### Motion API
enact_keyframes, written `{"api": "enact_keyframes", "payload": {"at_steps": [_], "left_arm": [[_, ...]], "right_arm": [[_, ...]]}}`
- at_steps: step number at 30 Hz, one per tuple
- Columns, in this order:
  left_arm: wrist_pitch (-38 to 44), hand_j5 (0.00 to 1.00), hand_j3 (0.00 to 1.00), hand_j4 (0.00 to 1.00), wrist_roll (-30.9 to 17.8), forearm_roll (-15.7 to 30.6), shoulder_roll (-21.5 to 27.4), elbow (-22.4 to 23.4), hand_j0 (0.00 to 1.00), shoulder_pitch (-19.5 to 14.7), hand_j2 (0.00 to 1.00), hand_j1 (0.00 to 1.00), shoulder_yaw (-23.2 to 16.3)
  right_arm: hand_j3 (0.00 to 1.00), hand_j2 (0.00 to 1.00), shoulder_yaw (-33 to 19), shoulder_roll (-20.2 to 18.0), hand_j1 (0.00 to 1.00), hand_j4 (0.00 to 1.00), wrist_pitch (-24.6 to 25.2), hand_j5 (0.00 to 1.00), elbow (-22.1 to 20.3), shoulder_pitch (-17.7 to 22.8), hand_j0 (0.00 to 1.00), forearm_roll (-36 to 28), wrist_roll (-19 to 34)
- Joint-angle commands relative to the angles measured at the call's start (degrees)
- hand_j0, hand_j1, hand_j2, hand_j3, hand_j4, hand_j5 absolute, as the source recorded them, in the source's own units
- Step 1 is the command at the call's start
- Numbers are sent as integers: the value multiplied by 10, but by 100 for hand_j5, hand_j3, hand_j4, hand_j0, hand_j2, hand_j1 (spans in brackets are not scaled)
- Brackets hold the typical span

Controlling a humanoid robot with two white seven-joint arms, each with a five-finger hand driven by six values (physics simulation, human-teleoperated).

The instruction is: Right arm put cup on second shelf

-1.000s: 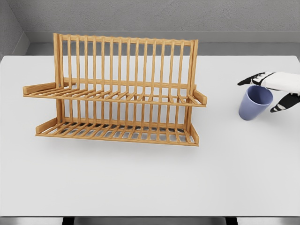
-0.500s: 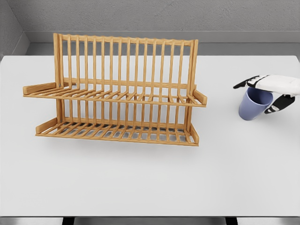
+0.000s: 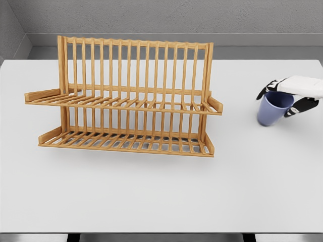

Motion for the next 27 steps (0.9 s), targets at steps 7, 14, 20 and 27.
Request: {"api": "enact_keyframes", "payload": {"at_steps": [7,14,20,27], "left_arm": [[0,100,100,100,0,0,0,0,100,0,100,100,0],[0,100,100,100,0,0,0,0,100,0,100,100,0],[0,100,100,100,0,0,0,0,100,0,100,100,0],[0,100,100,100,0,0,0,0,100,0,100,100,0]], "right_arm": [[70,70,-20,-5,70,70,2,70,-22,-5,70,-6,0],[70,70,-60,-6,70,70,2,70,-61,-5,70,-6,0],[70,70,-69,-8,70,70,2,70,-99,-9,70,-5,0],[70,70,-87,-24,70,70,2,70,-202,-8,70,-6,0]]}}
